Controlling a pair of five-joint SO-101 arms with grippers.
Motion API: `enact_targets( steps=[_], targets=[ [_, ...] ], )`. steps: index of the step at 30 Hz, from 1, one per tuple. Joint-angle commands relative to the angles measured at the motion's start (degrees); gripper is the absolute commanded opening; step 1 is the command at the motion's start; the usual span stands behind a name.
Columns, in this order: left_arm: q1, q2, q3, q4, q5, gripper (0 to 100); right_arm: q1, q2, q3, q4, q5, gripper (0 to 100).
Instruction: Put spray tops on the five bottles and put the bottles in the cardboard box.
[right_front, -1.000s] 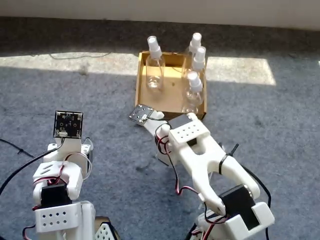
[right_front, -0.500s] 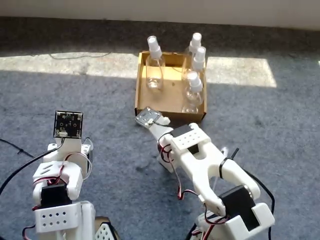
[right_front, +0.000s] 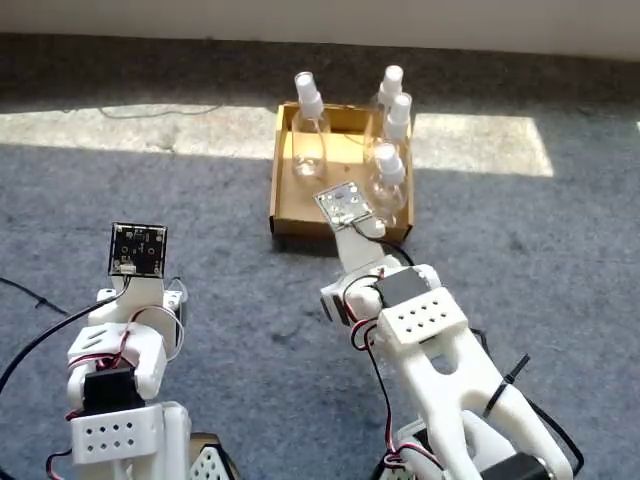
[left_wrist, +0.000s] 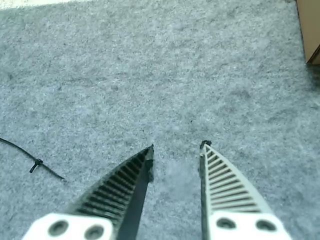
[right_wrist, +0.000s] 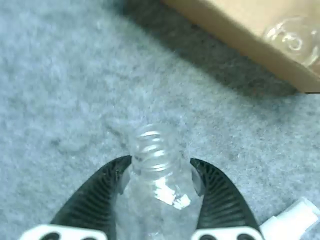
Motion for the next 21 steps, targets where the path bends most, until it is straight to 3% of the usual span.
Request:
enact_targets(
  steps=[1,5,7,11,17,21],
  targets=[
    [0.66,-0.57,-0.4,-1.05,0.09,15,-2.59,-0.92,-0.4,0.31,-2.99,5.2],
    [0.84,-0.57,-0.4,-1.05,0.09,15,0.75,-0.66,-4.18,6.46,-2.9,5.2],
    [1.19,-0.57,-0.75,-0.97,0.09,15,6.9,-2.15,-10.86,14.46,-1.05,5.2],
    [4.97,-0.22,-1.19,-0.7,-2.11,15,24.04,-4.44,-24.66,26.86,9.93,5.2],
    [15.43,0.04,-7.52,-0.7,-3.87,15,49.45,-2.07,-25.71,25.63,21.63,5.2],
    [27.12,0.13,-13.14,-0.7,-3.6,15,54.55,1.54,-18.33,17.45,22.07,5.3]
  ],
)
